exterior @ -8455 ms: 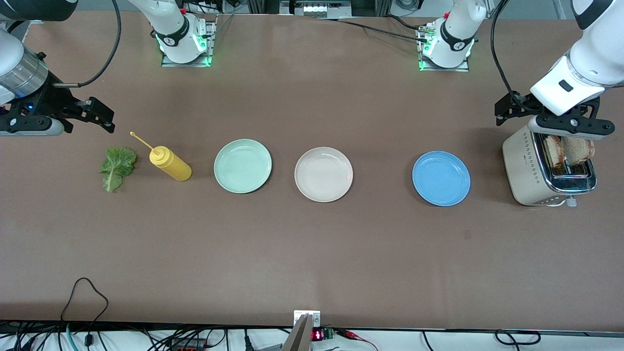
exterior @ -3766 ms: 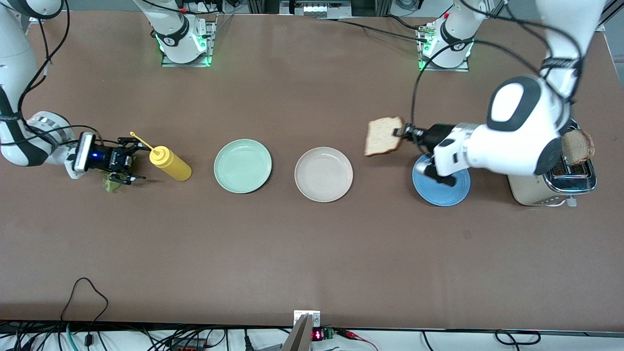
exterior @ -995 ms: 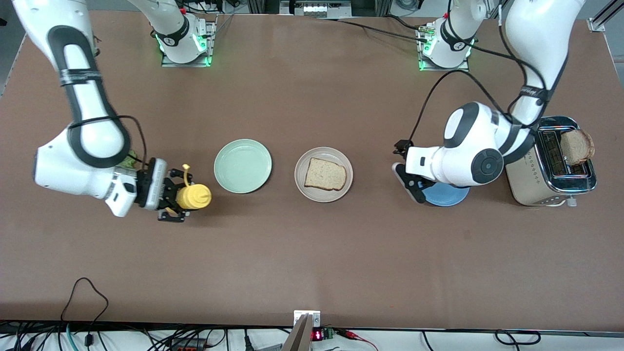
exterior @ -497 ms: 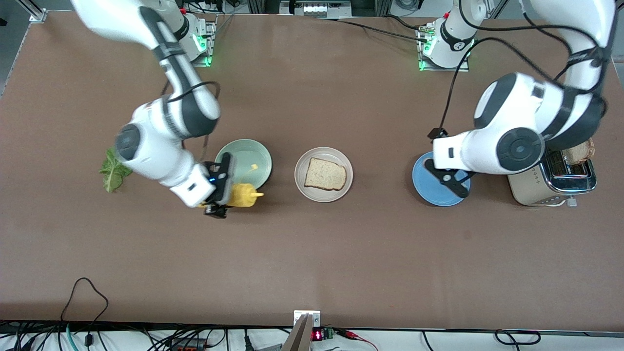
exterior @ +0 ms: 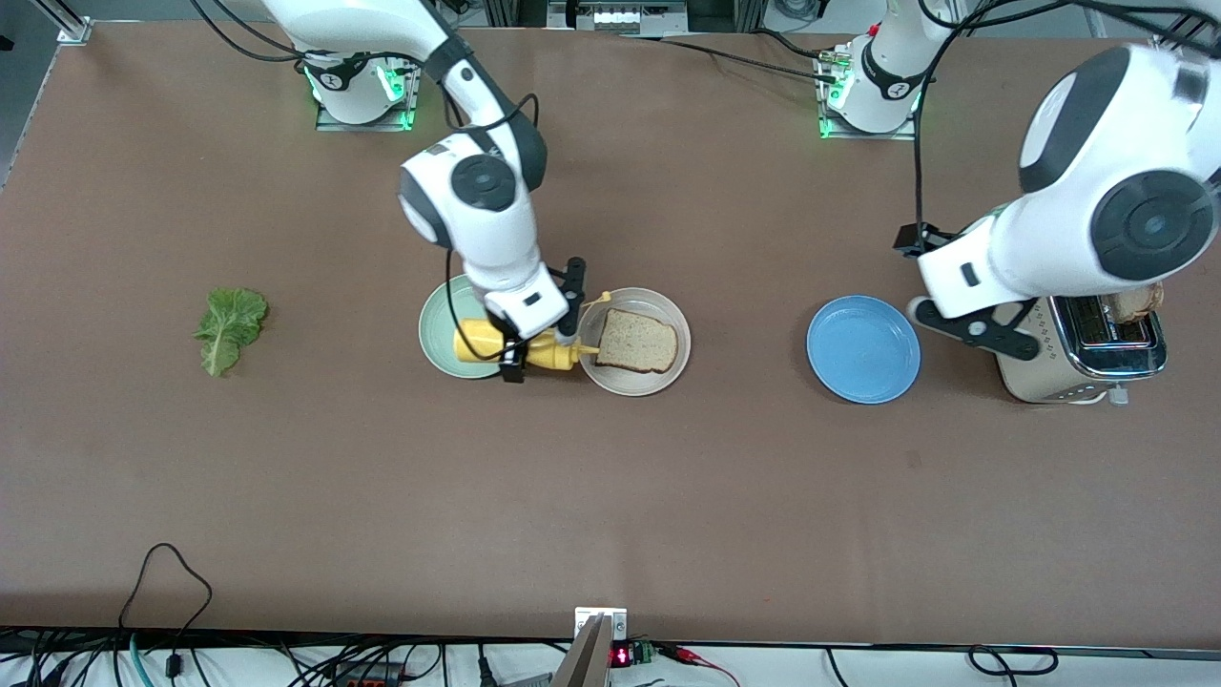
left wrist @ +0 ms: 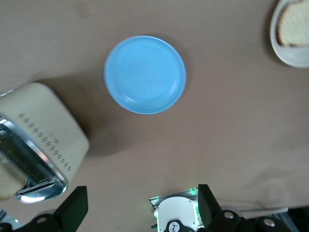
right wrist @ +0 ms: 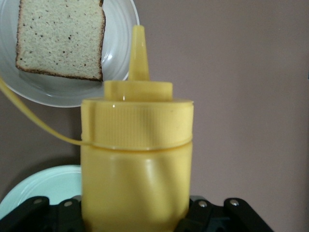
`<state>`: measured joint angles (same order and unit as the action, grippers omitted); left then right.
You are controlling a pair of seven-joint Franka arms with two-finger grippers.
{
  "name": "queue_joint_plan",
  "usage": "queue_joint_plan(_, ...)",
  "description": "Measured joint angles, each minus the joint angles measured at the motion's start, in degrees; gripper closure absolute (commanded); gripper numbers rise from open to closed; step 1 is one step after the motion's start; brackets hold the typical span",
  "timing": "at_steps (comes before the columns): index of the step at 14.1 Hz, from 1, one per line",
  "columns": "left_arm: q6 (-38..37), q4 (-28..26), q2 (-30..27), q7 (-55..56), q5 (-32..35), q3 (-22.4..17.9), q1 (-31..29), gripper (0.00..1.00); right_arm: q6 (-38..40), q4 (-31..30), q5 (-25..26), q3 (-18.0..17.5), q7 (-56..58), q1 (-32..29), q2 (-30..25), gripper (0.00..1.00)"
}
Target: Make sandwich in beige plate with both arms
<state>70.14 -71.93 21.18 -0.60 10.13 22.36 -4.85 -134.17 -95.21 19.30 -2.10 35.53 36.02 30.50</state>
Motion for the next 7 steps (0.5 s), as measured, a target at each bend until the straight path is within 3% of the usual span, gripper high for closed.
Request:
queue_joint_plan(3,5.51,-2.15,-4.62,1.31,-4.12,-10.2,4.16,0.0,0.78,0.14,7.8,0.08,-6.35,2.83,2.79,0.66)
queue_joint_plan(7,23.68,-17.95,-15.76,1.35,-10.71,-18.29,4.77,0.0,7.17,4.93,14.82,0.17,-12.03,7.13,7.72,0.66)
